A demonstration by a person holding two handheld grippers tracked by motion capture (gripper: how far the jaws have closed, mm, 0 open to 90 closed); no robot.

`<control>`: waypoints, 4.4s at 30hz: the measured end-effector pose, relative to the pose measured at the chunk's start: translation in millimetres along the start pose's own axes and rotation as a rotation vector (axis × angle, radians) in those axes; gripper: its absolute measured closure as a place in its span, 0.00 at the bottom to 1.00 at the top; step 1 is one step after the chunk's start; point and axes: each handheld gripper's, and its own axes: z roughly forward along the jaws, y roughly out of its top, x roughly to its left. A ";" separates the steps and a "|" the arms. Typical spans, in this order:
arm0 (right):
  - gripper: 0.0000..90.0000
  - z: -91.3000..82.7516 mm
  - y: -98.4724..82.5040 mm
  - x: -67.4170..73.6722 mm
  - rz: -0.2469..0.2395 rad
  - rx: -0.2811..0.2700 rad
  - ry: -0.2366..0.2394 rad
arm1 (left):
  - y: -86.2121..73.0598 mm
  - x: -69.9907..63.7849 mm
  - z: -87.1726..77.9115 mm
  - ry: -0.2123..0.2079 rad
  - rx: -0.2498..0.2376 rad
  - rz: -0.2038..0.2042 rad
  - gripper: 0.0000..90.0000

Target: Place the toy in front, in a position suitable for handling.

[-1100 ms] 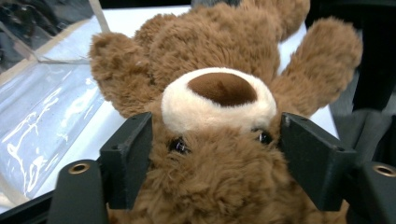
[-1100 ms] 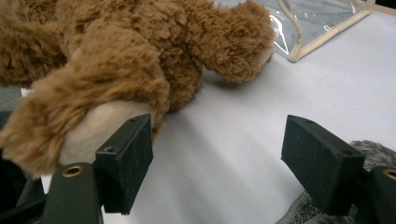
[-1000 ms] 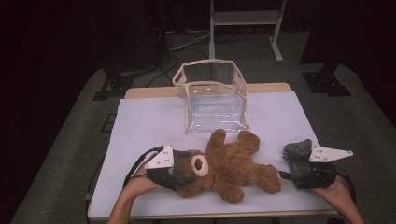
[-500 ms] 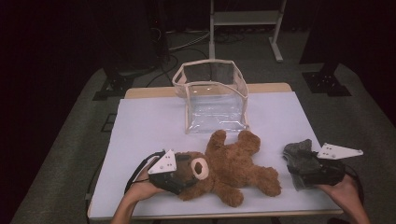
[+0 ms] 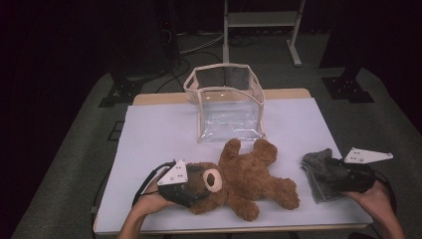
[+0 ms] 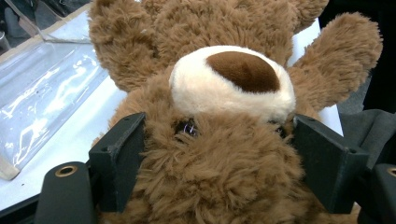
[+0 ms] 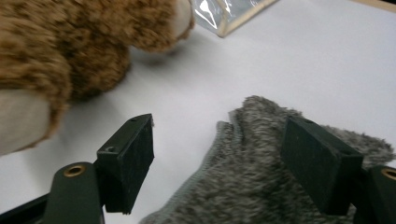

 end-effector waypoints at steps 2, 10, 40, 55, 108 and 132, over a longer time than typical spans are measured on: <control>0.30 6.2 1.8 -3.9 -0.007 0.062 -0.006 | 0.2 0.0 0.0 0.000 0.003 0.000 0.24; 0.35 16.1 7.0 -22.5 0.037 0.065 -0.011 | 0.6 -0.5 -0.1 -0.001 0.010 -0.002 0.24; 0.82 37.8 115.1 101.7 -0.360 0.037 0.411 | 4.9 5.2 0.1 0.034 0.040 0.005 0.26; 0.82 27.9 29.9 68.3 -0.181 0.094 0.373 | 9.6 4.1 1.4 0.011 0.067 0.046 0.29; 0.82 48.5 48.8 110.8 -0.312 0.014 0.415 | 12.7 11.1 1.0 -0.036 0.106 0.055 0.31; 0.82 60.7 51.6 90.5 -0.254 -0.002 0.426 | 16.4 8.7 -2.2 -0.045 0.099 0.073 0.30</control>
